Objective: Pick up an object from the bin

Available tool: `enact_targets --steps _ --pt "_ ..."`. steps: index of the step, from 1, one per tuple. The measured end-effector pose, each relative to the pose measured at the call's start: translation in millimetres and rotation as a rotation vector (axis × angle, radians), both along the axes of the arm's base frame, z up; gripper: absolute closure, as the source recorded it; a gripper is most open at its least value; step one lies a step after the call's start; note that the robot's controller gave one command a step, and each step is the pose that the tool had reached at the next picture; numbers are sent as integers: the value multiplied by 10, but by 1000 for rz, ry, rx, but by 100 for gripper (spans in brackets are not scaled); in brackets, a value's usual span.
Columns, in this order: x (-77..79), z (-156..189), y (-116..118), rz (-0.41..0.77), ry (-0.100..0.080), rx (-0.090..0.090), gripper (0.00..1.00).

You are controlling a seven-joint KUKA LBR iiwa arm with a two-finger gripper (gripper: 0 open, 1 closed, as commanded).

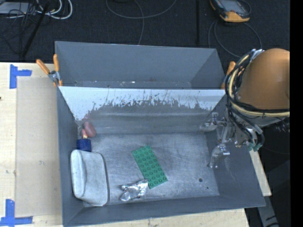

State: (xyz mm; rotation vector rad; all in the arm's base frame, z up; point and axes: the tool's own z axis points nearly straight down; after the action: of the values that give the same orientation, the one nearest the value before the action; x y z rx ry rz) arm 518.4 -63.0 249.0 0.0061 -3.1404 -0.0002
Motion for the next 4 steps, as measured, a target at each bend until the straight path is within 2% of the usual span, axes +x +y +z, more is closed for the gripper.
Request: enact_targets --steps 1,2,3,4 --pt "-338 -528 426 20 8 2 0" --pt "-305 -1552 1137 383 5 2 0" --pt "-300 -1546 1134 384 3 1 100" --pt "-300 -1546 1134 385 3 1 0"
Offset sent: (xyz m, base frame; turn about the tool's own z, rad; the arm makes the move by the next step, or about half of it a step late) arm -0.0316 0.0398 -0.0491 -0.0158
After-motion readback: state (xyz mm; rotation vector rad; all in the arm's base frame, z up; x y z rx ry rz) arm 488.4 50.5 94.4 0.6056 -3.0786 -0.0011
